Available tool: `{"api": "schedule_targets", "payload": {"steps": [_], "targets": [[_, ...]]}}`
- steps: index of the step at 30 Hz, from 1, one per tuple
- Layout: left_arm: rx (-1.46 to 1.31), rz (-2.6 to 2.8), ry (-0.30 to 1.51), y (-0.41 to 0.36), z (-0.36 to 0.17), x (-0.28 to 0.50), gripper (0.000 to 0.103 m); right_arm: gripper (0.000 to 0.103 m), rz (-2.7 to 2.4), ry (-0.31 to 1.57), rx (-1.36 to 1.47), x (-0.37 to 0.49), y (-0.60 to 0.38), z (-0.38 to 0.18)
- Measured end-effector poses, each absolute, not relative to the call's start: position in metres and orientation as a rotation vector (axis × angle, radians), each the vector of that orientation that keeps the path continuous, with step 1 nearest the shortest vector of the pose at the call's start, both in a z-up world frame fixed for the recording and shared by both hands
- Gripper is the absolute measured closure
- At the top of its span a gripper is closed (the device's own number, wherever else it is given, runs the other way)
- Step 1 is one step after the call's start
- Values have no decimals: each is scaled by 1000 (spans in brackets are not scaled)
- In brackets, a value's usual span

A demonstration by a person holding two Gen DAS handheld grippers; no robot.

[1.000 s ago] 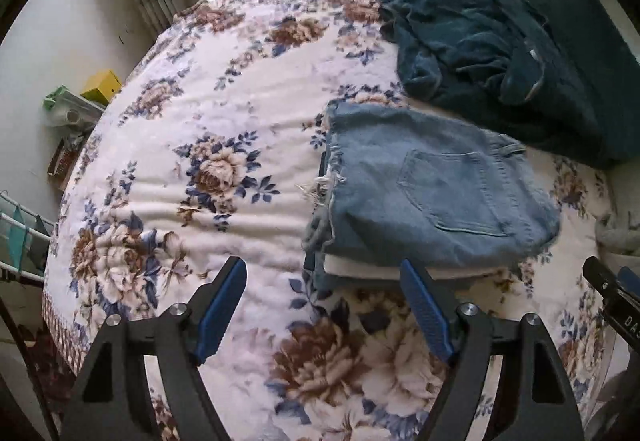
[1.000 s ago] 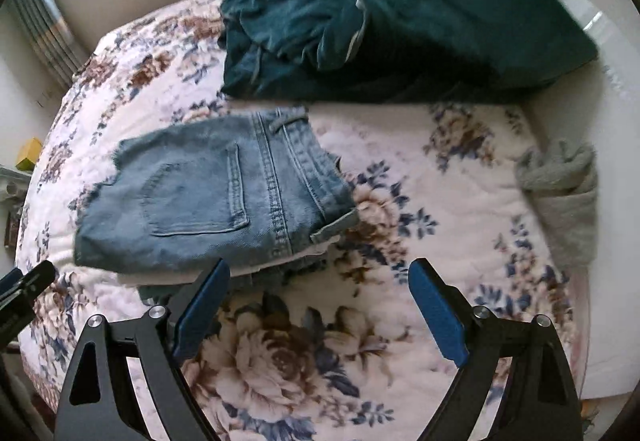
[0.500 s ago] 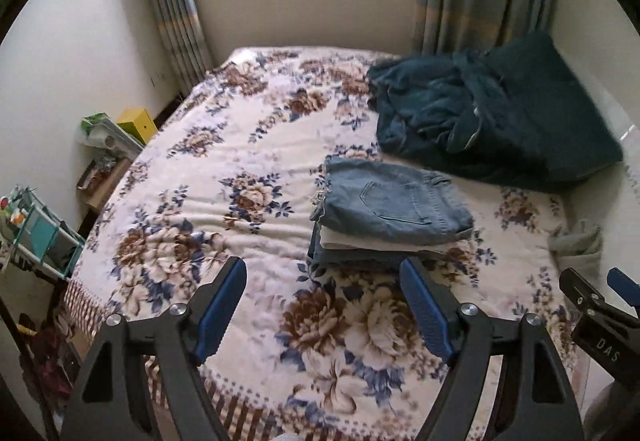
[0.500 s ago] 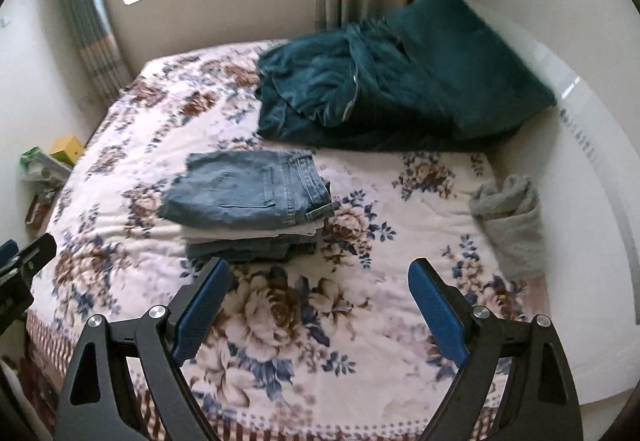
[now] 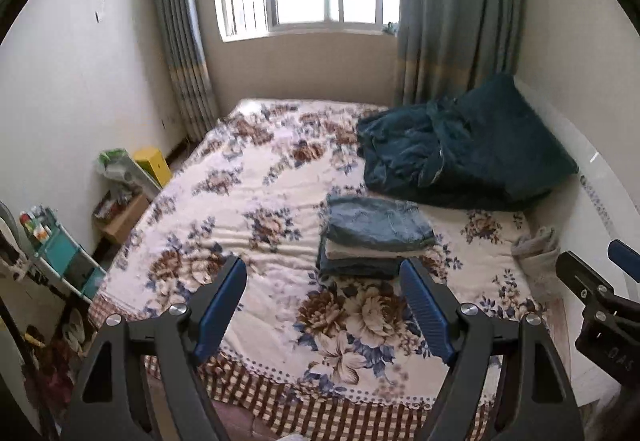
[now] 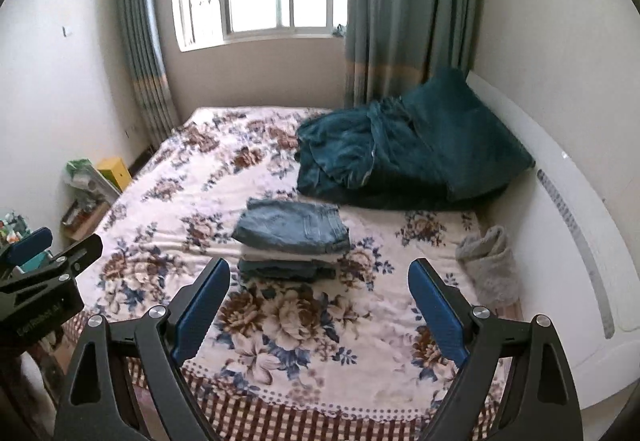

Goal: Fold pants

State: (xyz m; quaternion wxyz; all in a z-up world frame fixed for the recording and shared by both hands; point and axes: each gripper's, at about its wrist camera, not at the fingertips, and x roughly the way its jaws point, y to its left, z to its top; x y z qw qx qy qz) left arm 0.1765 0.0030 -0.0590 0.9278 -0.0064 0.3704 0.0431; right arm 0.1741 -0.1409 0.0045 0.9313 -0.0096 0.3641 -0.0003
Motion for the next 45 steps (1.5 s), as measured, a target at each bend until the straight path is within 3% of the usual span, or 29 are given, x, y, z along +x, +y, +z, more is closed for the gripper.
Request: {"api": "schedule_targets", "payload": {"steps": [10, 12, 13, 45], "targets": [[-10, 70, 697, 9, -28, 124, 25, 10, 22, 719, 7, 106, -134, 53], [-14, 74, 701, 8, -31, 122, 12, 9, 19, 724, 3, 101, -135, 53], [-21, 72, 693, 8, -33, 122, 0, 5, 14, 722, -1, 99, -135, 52], [19, 134, 778, 2, -104, 209, 0, 2, -96, 797, -3, 238, -150, -51]]}}
